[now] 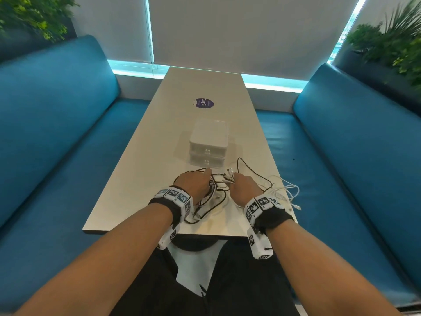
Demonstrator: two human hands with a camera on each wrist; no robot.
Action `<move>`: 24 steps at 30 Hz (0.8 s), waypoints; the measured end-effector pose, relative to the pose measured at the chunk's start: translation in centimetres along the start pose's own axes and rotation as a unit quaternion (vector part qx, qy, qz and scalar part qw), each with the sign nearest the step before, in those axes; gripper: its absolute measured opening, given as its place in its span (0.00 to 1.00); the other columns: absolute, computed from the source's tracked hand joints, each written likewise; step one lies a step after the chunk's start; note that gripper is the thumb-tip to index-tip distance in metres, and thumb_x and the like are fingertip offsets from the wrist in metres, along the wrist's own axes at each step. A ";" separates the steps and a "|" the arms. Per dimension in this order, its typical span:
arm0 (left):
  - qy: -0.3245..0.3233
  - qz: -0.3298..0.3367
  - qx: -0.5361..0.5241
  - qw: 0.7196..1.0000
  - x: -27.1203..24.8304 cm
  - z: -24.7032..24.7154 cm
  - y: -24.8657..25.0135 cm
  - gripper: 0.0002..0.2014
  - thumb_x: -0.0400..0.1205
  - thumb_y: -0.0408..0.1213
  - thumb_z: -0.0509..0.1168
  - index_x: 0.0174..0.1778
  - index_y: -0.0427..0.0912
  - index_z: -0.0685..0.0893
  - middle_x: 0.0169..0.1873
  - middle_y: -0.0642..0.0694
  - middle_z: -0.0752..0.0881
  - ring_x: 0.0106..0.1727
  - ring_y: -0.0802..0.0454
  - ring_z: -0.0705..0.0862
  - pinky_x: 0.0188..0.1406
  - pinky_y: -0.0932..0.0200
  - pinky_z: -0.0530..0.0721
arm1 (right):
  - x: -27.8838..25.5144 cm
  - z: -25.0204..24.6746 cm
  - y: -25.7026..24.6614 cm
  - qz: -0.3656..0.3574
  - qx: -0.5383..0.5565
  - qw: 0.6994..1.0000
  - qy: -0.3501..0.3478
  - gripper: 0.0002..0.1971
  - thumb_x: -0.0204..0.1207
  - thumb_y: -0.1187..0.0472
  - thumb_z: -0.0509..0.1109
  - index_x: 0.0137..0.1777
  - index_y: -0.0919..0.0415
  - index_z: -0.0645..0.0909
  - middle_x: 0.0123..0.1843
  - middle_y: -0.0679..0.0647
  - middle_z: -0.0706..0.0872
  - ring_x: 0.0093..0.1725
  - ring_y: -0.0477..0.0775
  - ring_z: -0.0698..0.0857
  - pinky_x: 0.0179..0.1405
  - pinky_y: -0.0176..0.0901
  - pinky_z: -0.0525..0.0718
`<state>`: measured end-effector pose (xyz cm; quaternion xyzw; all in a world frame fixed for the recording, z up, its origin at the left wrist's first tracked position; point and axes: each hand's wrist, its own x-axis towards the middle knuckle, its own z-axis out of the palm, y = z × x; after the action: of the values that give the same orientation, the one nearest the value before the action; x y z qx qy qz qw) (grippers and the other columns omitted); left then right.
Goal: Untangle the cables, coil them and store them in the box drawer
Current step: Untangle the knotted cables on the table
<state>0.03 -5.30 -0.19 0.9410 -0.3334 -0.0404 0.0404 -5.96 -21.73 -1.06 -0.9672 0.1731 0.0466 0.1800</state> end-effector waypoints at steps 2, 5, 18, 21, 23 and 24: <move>-0.012 -0.015 -0.030 0.999 0.1 0.0 -0.1 0.10 0.86 0.36 0.53 0.62 0.41 0.72 0.53 0.38 0.86 0.46 0.38 0.80 0.41 0.50 0.73 | 0.0 0.2 0.0 0.005 0.002 1.000 -0.003 0.18 0.85 0.47 0.59 0.64 0.58 0.77 0.60 0.63 0.84 0.58 0.66 0.84 0.53 0.52 0.80; -0.004 -0.038 -0.127 0.991 0.4 0.1 -0.6 0.09 0.84 0.36 0.56 0.58 0.44 0.76 0.52 0.40 0.86 0.45 0.41 0.80 0.45 0.49 0.80 | -0.2 0.4 -0.1 0.004 -0.001 1.000 0.000 0.17 0.85 0.47 0.59 0.63 0.58 0.77 0.58 0.63 0.84 0.56 0.65 0.84 0.49 0.50 0.79; -0.034 -0.028 -0.143 0.989 1.1 0.6 -1.0 0.07 0.90 0.37 0.55 0.57 0.41 0.77 0.54 0.43 0.83 0.55 0.41 0.82 0.52 0.50 0.78 | -0.2 1.0 0.3 -0.003 -0.013 1.000 -0.006 0.17 0.85 0.48 0.59 0.62 0.59 0.79 0.58 0.63 0.86 0.56 0.66 0.85 0.52 0.53 0.83; -0.006 -0.049 -0.200 0.978 1.2 1.0 -1.6 0.05 0.89 0.40 0.53 0.49 0.49 0.74 0.46 0.47 0.86 0.46 0.41 0.84 0.49 0.46 0.83 | -0.2 1.0 0.2 -0.007 -0.007 1.000 0.003 0.17 0.85 0.47 0.59 0.61 0.58 0.79 0.57 0.62 0.86 0.55 0.66 0.85 0.51 0.52 0.83; 0.000 -0.055 -0.214 0.975 1.2 1.0 -1.9 0.06 0.88 0.40 0.53 0.50 0.52 0.75 0.41 0.49 0.86 0.43 0.41 0.85 0.45 0.47 0.83 | -0.1 1.0 0.0 -0.009 -0.009 1.000 0.005 0.17 0.85 0.46 0.59 0.61 0.57 0.79 0.56 0.62 0.86 0.54 0.66 0.85 0.50 0.51 0.83; 0.003 -0.055 -0.212 0.976 1.2 0.9 -1.9 0.06 0.89 0.41 0.53 0.51 0.52 0.76 0.41 0.48 0.86 0.43 0.41 0.85 0.43 0.47 0.82 | -0.1 1.0 0.0 -0.011 -0.009 1.000 0.004 0.17 0.85 0.46 0.59 0.61 0.57 0.79 0.56 0.62 0.86 0.54 0.66 0.85 0.50 0.51 0.83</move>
<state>2.08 -4.67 -1.34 0.9280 -0.2650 -0.1095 0.2381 -6.08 -21.39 -1.96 -0.9707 0.1627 0.0419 0.1716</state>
